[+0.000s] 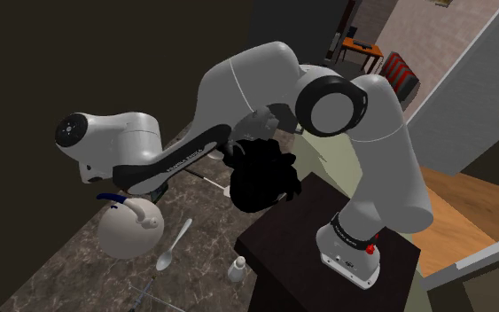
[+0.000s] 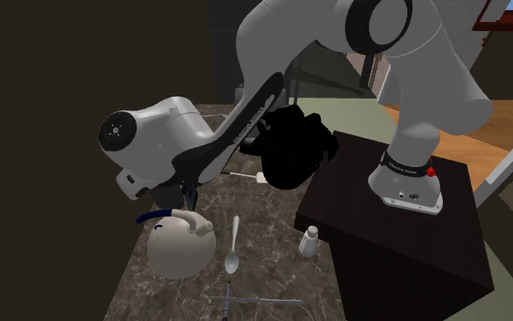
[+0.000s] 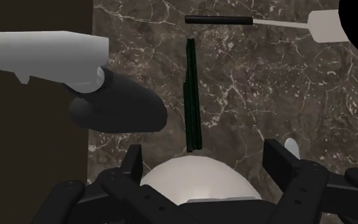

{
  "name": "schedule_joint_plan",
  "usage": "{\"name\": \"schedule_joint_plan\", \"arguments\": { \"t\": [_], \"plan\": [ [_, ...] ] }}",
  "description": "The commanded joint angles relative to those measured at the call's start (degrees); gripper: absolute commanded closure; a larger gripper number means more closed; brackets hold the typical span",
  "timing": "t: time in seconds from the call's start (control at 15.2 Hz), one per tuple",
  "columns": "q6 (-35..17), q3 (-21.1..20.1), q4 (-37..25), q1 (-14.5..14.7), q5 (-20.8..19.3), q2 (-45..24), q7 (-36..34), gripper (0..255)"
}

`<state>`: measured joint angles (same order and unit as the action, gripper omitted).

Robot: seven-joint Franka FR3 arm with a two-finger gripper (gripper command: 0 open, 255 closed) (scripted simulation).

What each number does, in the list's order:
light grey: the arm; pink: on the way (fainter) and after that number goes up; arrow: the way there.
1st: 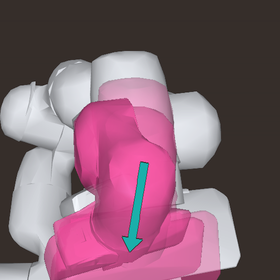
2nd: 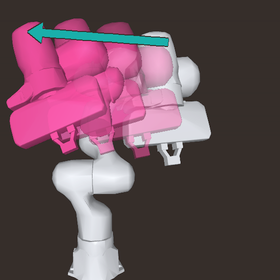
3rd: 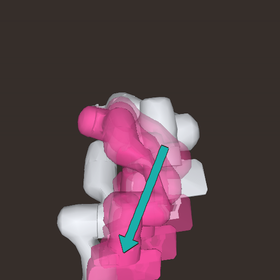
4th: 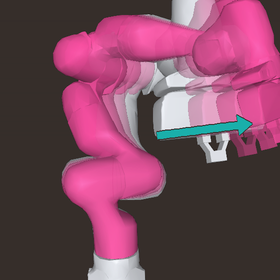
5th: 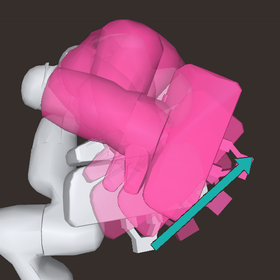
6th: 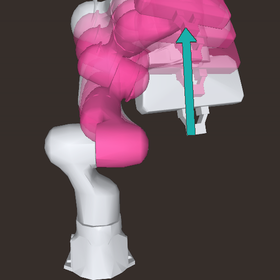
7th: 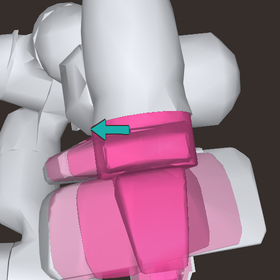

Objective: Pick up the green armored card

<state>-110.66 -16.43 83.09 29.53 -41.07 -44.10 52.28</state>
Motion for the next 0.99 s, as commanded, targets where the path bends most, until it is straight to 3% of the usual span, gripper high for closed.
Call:
{"name": "schedule_joint_plan", "arguments": {
  "t": [0.0, 0.33, 0.4, 0.92],
  "plan": [
    [-0.9, 0.2, 0.0, 0.1, -0.4, -1.0, -0.4, 0],
    [-1.9, 0.5, -0.2, 0.2, -0.9, -2.3, -1.0, 0],
    [-1.9, 0.5, -0.2, 0.2, -0.9, -2.3, -1.0, 255],
    [-1.9, 0.5, -0.2, 0.3, -0.9, -2.3, -1.0, 255]
  ]
}}
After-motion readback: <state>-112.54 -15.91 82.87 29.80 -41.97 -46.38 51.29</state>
